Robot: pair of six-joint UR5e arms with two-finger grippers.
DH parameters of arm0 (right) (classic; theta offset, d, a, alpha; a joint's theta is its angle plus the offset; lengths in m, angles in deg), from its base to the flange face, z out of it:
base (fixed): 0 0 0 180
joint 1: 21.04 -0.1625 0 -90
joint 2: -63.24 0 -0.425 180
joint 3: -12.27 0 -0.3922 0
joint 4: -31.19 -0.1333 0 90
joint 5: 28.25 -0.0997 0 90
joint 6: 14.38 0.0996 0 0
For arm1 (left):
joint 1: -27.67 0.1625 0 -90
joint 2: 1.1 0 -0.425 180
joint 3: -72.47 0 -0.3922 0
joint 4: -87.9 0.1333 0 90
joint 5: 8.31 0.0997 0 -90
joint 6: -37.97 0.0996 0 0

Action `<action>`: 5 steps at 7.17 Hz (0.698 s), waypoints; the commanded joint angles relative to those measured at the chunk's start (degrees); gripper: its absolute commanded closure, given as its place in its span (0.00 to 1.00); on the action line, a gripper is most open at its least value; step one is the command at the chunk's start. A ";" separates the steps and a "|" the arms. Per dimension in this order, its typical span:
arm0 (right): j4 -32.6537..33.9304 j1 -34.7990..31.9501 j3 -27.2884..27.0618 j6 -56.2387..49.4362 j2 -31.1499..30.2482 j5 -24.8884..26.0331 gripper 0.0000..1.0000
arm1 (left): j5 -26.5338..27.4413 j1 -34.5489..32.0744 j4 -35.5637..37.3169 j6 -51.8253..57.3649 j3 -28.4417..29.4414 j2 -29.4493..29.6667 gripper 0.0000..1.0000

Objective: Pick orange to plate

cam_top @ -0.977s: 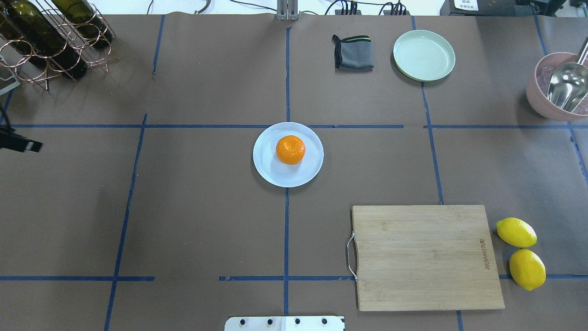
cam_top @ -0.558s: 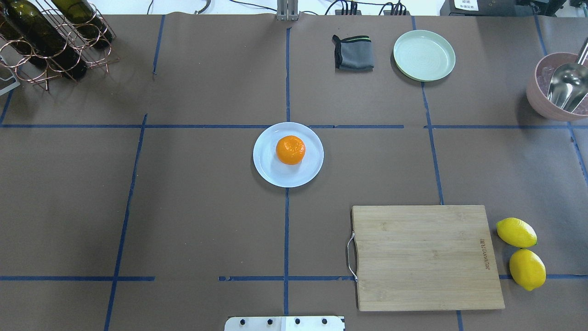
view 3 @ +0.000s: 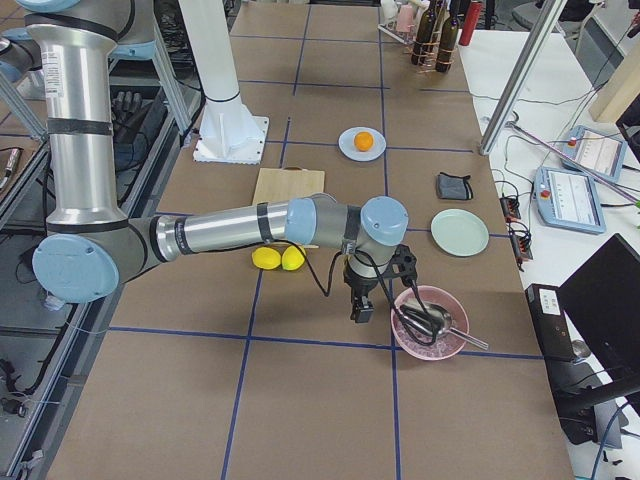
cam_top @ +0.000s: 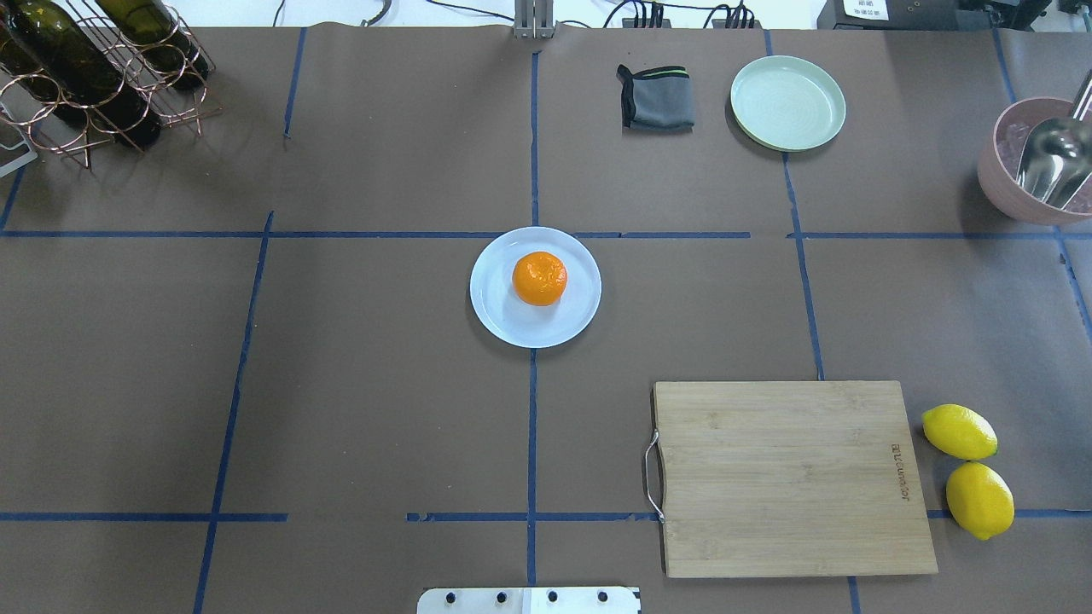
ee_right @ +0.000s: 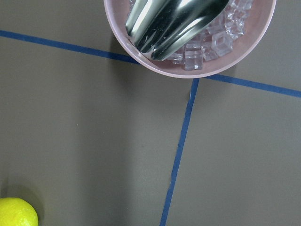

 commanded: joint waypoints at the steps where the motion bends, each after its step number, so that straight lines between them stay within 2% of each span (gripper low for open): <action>1: -0.33 0.06 -0.12 0.21 -1.06 -0.03 0.00 | -0.37 0.01 -0.44 -0.39 1.92 0.10 0.00; 4: -1.38 0.33 -0.12 -0.14 -1.06 -0.29 0.00 | 0.15 0.19 0.44 0.12 2.55 0.90 0.00; 5: -4.87 0.50 1.10 0.12 -1.06 -0.29 0.00 | 0.15 0.10 0.53 -0.13 2.46 2.38 0.00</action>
